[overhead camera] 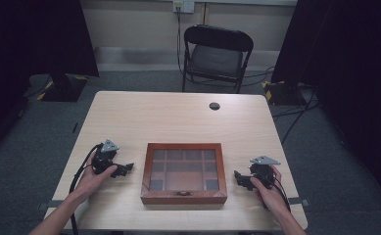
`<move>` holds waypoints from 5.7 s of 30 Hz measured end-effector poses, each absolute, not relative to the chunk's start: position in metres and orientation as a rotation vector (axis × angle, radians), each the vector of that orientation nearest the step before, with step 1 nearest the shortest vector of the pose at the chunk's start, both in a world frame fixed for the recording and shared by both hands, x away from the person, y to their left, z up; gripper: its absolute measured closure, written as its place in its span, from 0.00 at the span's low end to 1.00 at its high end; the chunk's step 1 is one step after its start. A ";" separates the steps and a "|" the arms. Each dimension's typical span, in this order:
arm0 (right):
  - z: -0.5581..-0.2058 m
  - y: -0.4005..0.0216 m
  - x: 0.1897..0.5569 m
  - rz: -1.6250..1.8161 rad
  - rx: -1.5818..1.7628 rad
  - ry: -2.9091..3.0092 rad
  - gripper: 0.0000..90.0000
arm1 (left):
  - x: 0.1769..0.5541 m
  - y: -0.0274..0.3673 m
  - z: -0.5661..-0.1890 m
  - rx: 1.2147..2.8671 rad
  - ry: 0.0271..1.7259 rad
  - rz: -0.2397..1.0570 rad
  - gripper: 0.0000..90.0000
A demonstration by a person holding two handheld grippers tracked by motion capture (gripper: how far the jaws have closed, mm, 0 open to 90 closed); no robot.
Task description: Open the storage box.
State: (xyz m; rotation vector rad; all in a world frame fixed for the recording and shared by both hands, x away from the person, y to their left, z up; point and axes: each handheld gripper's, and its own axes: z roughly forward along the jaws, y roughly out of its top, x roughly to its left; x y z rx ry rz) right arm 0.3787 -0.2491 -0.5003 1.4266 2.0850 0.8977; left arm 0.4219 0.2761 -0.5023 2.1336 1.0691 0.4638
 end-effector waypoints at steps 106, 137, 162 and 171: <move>-0.500 -0.251 0.380 0.907 1.403 2.106 0.12 | 0.339 0.103 -0.440 2.215 0.377 -0.025 0.89; -0.500 -0.251 0.380 0.907 1.402 2.106 0.12 | 0.348 0.112 -0.432 2.174 0.408 -0.144 0.91; -0.500 -0.251 0.380 0.904 1.402 2.107 0.11 | 0.355 0.115 -0.405 2.166 0.428 -0.165 0.90; -0.500 -0.251 0.380 0.904 1.403 2.107 0.11 | 0.358 0.115 -0.399 2.176 0.432 -0.175 0.90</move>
